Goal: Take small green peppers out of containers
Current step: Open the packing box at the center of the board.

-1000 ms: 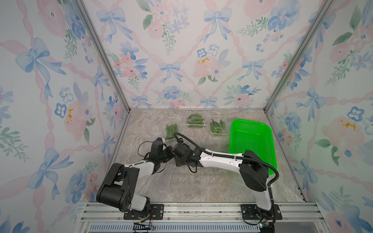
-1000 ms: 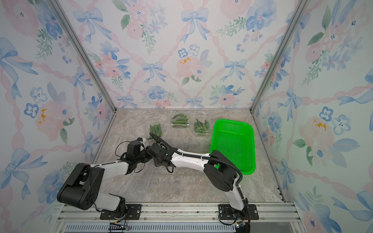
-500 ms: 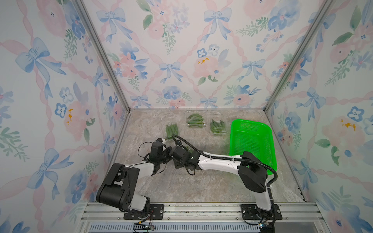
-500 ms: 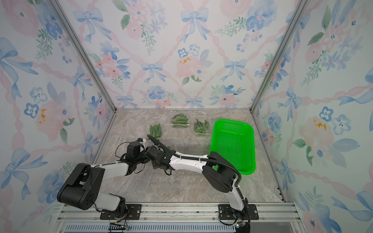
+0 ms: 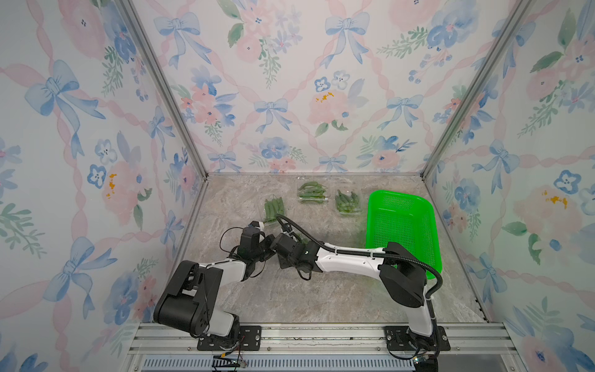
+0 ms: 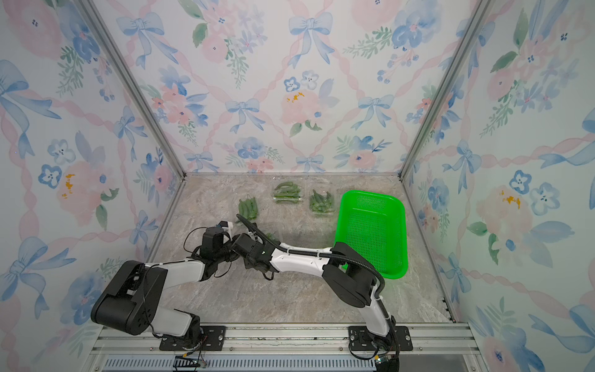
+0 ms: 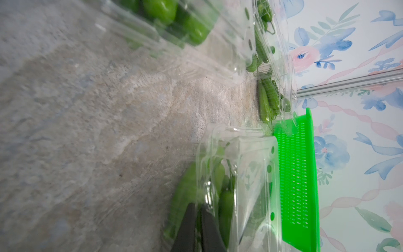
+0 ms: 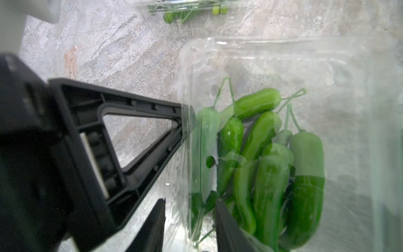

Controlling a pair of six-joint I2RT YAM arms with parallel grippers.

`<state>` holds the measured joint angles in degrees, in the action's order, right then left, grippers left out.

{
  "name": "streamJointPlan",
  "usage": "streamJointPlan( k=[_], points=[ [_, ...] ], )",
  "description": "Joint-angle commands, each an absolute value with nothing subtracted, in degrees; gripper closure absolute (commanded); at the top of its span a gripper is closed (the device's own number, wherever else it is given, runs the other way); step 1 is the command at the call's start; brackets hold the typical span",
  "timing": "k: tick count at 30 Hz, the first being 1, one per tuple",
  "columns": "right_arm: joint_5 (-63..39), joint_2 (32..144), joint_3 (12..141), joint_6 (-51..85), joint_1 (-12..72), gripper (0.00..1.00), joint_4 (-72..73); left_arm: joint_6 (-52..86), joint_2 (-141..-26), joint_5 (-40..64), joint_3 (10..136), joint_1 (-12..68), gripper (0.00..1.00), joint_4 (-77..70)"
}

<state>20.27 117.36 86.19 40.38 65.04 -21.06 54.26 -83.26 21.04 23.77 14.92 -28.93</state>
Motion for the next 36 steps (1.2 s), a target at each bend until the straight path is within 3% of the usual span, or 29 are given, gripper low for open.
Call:
streamJointPlan(
  k=[1, 21, 29, 36],
  points=[
    [18.5, 121.2, 83.6, 41.6, 65.0, 0.64, -25.5, 53.7, -84.2, 24.3, 22.3, 15.1, 0.9, -26.6],
    [27.3, 121.7, 90.9, 34.2, 66.6, 1.0, -35.6, 53.0, -85.5, 24.1, 21.8, 14.8, 0.94, -27.1],
    [31.4, 117.7, 92.6, 30.5, 64.9, 1.0, -39.0, 52.5, -85.7, 23.3, 21.4, 14.8, 0.99, -26.6],
    [26.3, 111.7, 90.9, 29.8, 63.9, 1.0, -34.1, 50.7, -85.6, 21.6, 22.6, 14.8, 1.0, -23.4]
  ],
)
